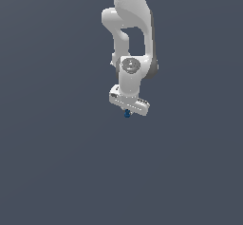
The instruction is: Pick up the object and move it to a goal position.
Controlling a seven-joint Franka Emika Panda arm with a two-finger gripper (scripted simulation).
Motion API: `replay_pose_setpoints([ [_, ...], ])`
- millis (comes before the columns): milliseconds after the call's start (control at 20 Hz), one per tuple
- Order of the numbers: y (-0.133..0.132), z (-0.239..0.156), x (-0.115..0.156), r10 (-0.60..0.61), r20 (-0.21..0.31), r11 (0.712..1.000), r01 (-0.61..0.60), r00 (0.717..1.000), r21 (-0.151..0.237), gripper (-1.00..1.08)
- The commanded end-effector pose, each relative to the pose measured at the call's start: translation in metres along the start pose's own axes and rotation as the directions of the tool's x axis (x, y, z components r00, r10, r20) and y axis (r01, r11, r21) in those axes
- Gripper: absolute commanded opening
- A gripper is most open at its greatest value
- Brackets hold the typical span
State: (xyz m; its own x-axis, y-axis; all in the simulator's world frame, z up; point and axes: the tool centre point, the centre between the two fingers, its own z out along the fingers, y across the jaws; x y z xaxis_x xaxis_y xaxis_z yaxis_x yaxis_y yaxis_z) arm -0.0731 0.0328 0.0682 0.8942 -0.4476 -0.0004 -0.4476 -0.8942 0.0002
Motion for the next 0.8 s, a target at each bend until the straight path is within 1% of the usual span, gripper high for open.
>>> replay_pose_setpoints([
  [0,-0.002,-0.014,0.002,0.000,-0.001,1.000,0.000,1.000,0.001,-1.00],
  [300,-0.009,-0.062,0.010,0.000,-0.001,1.000,0.000,1.000,0.000,-1.00],
  [750,-0.023,-0.153,0.024,0.001,-0.001,1.000,-0.001,1.000,0.000,-1.00],
])
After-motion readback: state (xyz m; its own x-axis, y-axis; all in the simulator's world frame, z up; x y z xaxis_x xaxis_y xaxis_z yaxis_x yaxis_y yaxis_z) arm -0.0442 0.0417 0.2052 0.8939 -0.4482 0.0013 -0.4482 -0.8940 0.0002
